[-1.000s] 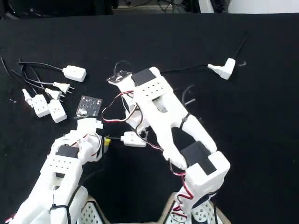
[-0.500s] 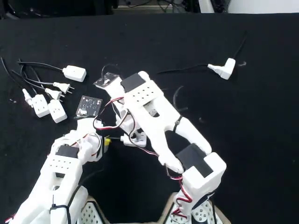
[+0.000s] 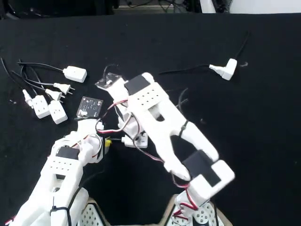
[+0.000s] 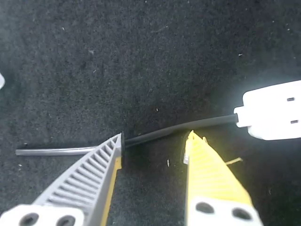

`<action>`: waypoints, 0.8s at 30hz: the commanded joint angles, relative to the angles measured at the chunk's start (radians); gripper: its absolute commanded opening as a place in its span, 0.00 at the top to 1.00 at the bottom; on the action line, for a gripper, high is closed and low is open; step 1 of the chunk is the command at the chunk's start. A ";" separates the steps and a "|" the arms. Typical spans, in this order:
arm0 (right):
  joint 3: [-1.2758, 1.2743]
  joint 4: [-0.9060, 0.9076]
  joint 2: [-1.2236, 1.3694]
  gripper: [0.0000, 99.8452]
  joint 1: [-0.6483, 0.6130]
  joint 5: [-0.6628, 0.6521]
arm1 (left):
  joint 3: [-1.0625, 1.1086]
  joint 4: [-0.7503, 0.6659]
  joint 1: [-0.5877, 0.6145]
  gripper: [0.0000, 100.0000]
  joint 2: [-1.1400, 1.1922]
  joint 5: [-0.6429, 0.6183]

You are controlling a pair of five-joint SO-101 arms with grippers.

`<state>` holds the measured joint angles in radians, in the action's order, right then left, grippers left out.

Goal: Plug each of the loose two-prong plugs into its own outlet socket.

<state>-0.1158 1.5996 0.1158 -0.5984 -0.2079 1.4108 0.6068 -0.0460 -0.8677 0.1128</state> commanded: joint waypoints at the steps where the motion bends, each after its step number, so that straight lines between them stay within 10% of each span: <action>1: -0.070 -0.064 -0.090 0.99 0.084 0.025 | -0.018 -0.006 0.007 0.78 -0.003 0.000; 13: -0.288 -0.133 -0.478 0.99 0.215 -0.150 | -0.018 -0.008 0.007 0.78 -0.003 0.000; 24: -0.792 -0.583 -0.587 0.99 0.479 -0.186 | -0.010 -0.006 0.007 0.78 -0.006 0.000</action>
<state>-0.8462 1.1193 -0.4565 -0.1918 -0.3844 1.4108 0.6068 -0.0460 -0.8677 0.1128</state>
